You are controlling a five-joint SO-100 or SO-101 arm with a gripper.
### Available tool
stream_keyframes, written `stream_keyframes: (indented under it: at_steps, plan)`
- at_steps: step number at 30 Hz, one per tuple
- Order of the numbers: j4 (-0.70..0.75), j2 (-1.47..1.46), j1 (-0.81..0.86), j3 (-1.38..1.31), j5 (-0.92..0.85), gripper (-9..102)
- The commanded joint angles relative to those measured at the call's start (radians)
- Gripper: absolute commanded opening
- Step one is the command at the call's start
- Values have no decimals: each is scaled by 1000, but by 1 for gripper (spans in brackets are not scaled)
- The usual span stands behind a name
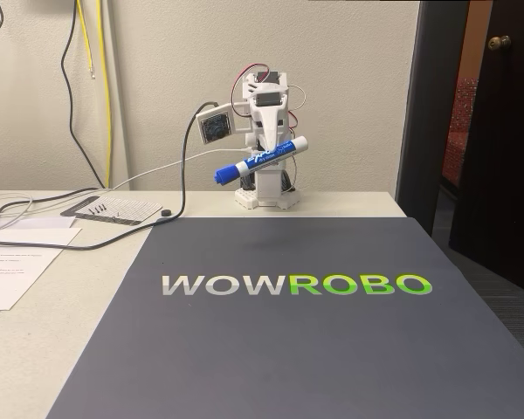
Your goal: Pick up the blue marker.
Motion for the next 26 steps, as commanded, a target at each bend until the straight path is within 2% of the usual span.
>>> stream_keyframes:
  at_steps: [1, 26]
  plan:
    - [5, 12, 9, -5, -9, 0]
    - [38, 100, 32, 29, -20, 0]
